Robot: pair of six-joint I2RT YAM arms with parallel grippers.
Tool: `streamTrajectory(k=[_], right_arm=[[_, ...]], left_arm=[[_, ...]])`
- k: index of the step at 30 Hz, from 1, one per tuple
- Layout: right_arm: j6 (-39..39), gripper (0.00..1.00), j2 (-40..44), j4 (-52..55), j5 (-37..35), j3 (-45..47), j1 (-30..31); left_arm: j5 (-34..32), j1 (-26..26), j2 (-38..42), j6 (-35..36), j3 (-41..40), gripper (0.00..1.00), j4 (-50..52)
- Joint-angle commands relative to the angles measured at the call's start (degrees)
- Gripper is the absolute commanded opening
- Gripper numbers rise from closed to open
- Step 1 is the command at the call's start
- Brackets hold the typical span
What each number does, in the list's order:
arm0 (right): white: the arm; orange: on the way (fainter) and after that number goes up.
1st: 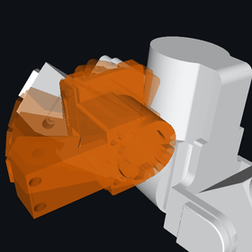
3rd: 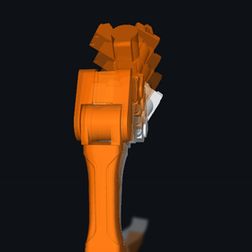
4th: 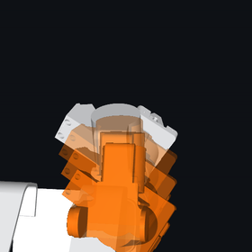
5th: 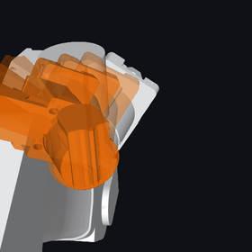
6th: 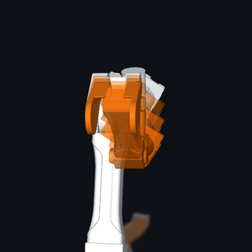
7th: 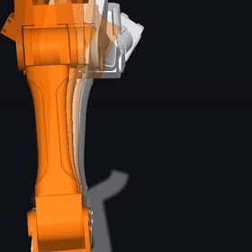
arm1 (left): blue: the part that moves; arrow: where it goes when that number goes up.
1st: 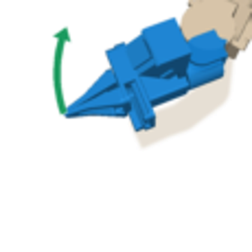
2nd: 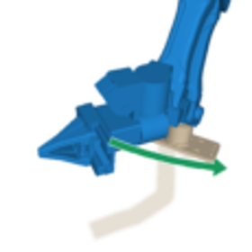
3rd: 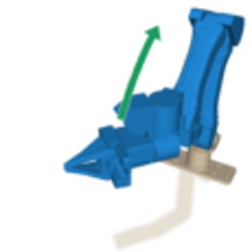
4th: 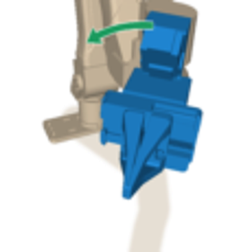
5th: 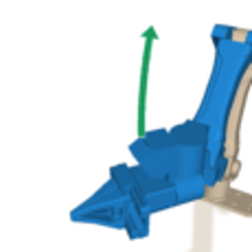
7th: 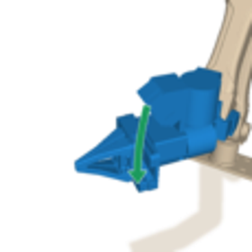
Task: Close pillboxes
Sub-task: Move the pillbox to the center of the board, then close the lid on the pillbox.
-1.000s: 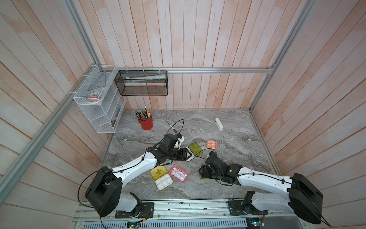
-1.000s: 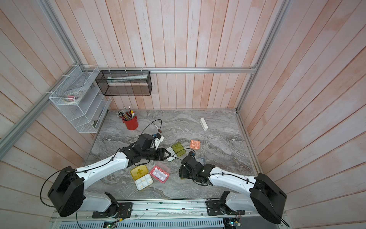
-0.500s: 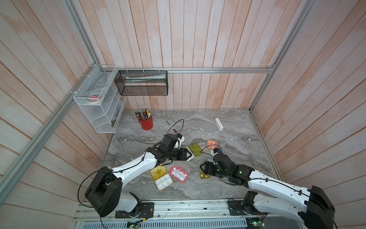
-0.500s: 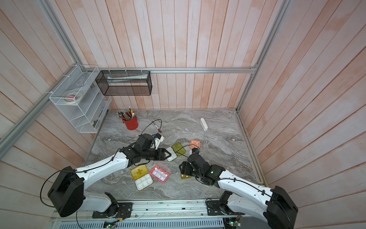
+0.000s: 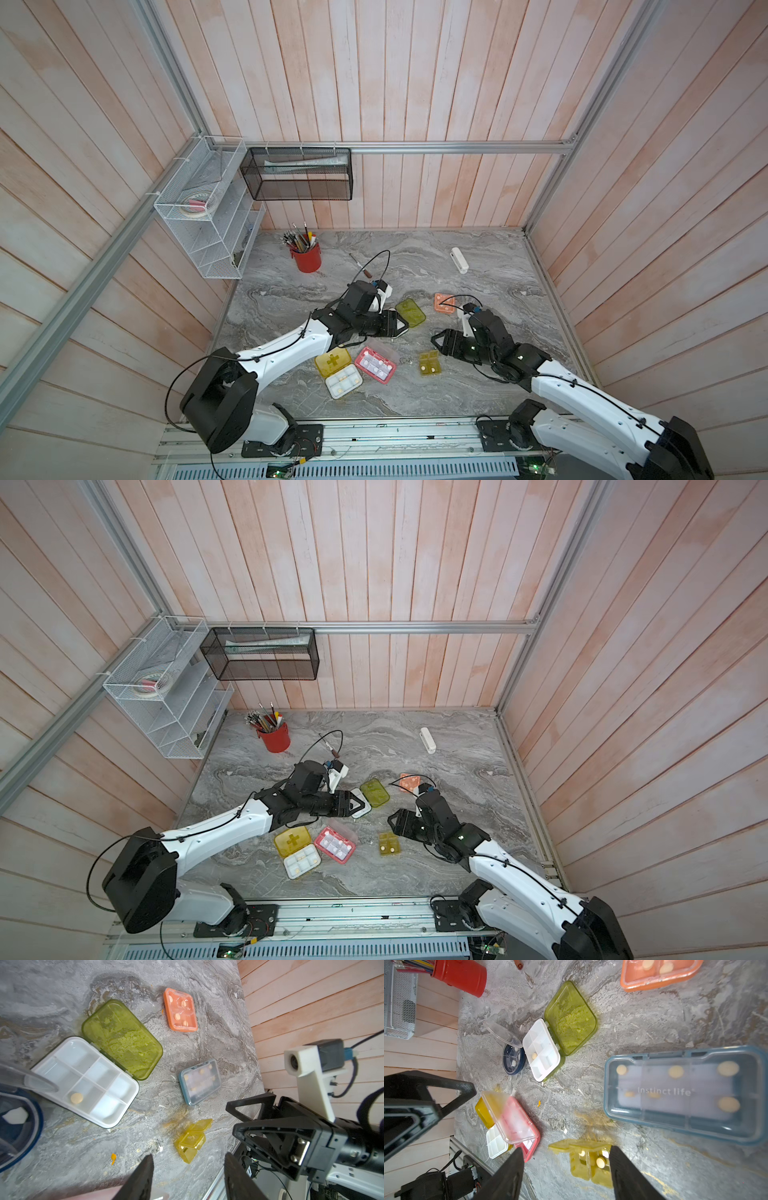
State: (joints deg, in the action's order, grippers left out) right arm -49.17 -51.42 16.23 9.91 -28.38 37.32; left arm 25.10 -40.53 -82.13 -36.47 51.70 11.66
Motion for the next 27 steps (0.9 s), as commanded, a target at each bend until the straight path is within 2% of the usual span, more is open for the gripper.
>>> streamTrajectory(k=[1,7,12,27], right_arm=[[2.38,0.67,2.91,3.27,3.24,1.41,-1.47],[3.42,0.70,6.69,7.08,6.53,3.75,-2.34],[2.65,0.72,9.45,6.24,10.85,6.86,-2.31],[5.90,0.72,2.56,2.43,17.22,7.08,-2.26]], left_arm=[[0.81,-0.79,-2.17,0.12,3.44,0.57,-1.15],[1.18,-3.02,-6.47,0.26,7.66,0.57,-1.21],[1.26,-4.42,-8.54,-0.66,9.07,0.57,-2.08],[2.01,-6.02,-10.39,-2.25,7.97,0.57,-5.04]])
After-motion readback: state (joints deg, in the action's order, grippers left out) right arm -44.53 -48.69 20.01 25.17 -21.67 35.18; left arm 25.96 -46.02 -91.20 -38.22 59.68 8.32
